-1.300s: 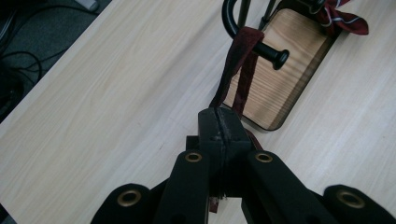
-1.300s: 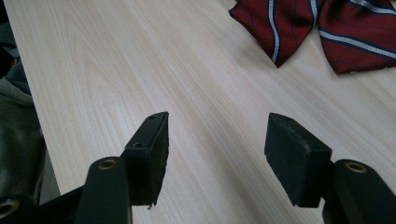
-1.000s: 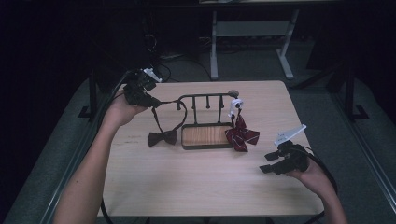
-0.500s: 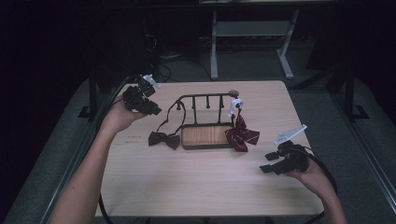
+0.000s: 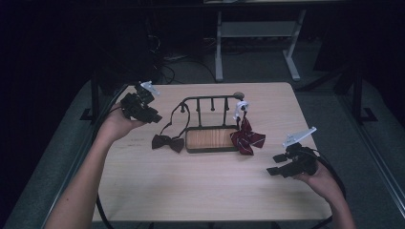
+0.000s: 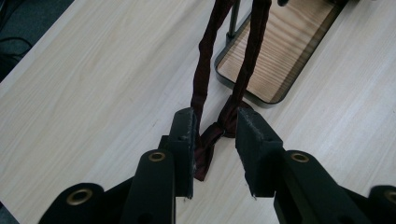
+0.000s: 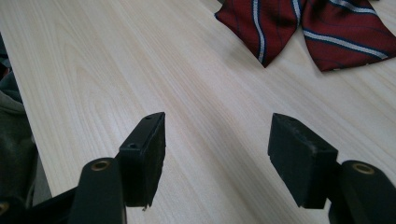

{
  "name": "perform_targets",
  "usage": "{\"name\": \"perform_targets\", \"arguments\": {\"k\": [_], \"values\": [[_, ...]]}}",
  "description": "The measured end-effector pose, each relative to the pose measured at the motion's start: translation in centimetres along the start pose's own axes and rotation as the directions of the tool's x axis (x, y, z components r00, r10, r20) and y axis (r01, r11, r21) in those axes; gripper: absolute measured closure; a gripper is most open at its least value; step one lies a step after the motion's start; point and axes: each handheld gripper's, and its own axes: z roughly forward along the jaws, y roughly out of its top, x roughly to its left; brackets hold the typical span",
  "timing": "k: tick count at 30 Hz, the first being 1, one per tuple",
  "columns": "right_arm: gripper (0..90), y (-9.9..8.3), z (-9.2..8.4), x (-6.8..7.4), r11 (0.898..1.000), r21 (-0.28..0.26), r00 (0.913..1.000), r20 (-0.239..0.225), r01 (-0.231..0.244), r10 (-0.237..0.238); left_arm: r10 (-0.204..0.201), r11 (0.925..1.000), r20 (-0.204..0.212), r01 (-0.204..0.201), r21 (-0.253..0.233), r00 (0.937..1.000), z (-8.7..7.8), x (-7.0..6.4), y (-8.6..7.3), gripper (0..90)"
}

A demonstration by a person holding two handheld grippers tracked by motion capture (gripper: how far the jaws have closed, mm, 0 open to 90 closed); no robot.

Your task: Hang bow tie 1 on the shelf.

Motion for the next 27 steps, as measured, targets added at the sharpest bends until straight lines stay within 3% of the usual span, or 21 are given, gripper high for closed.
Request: {"name": "perform_targets", "arguments": {"k": [27], "values": [[35.9, -0.3, 0.0, -0.3, 1.000, 0.001, 0.9998, 0.008, -0.016, 0.016, 0.015, 0.9996, 0.023, -0.015, -0.024, 0.9996, 0.3, -1.8, -2.8, 58.8]]}}
